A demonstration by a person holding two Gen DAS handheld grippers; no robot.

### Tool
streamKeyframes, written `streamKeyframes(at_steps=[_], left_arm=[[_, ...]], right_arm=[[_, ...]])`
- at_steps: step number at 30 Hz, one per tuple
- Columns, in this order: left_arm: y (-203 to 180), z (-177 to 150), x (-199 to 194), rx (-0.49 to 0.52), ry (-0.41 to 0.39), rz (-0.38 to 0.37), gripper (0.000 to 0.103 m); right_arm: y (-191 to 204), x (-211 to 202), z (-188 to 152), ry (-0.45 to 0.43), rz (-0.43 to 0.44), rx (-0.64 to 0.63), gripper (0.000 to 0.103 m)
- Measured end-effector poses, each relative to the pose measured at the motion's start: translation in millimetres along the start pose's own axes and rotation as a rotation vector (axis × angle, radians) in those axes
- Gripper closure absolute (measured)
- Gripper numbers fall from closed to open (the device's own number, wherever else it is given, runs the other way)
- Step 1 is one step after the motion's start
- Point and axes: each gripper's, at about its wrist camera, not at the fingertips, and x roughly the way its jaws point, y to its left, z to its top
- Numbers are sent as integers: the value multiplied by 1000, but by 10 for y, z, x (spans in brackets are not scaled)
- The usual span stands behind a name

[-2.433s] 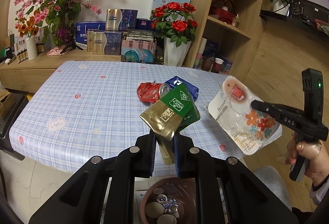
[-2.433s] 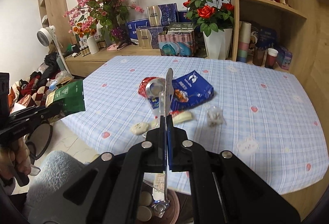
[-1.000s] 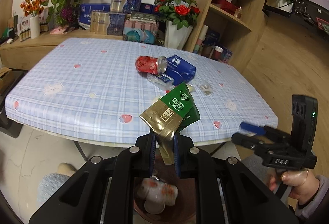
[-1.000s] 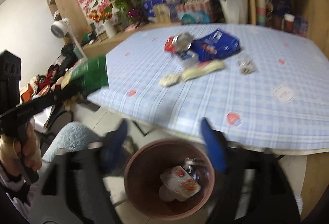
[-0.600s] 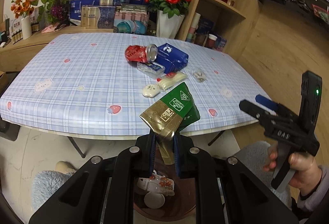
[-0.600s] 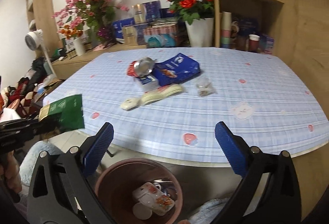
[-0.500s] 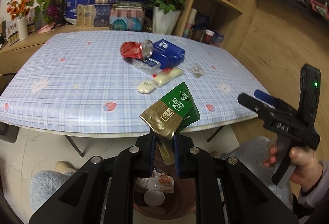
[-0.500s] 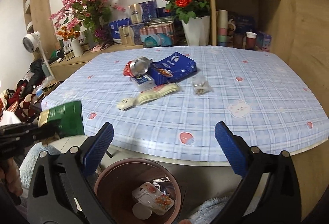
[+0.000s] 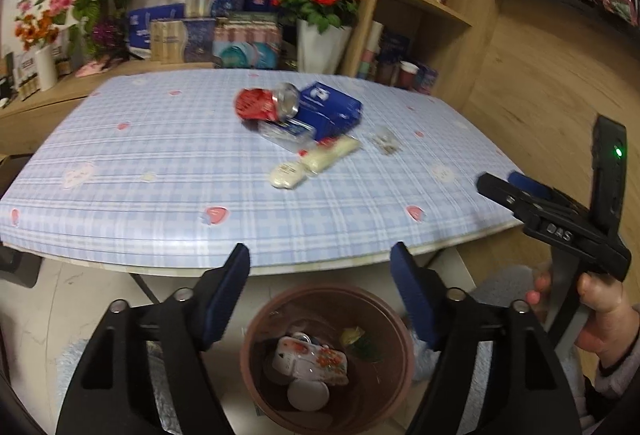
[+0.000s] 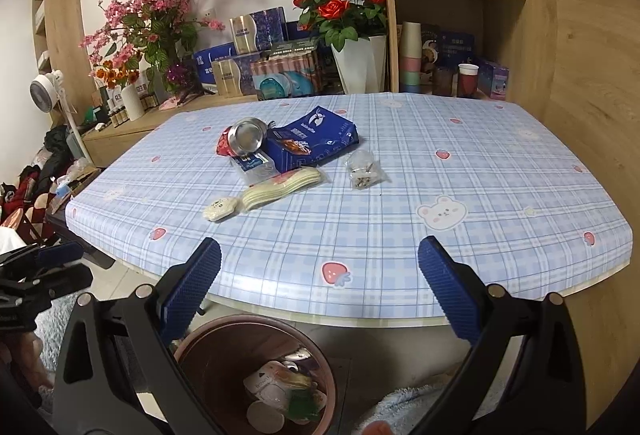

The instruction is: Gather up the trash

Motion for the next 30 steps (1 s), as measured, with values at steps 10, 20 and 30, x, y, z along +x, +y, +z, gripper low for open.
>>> streamKeyframes(at_steps=[10,20,30], left_arm=[[247,70,-73,-39,-70,82,19],[235,216,106,20,-41,58,19],[114,530,708,167,19,-14,19]], right_arm=[[-43,83,14,24,23,33,6],[-189,184,66,42,1,64,6],[-368,381,126,82,-105,42,6]])
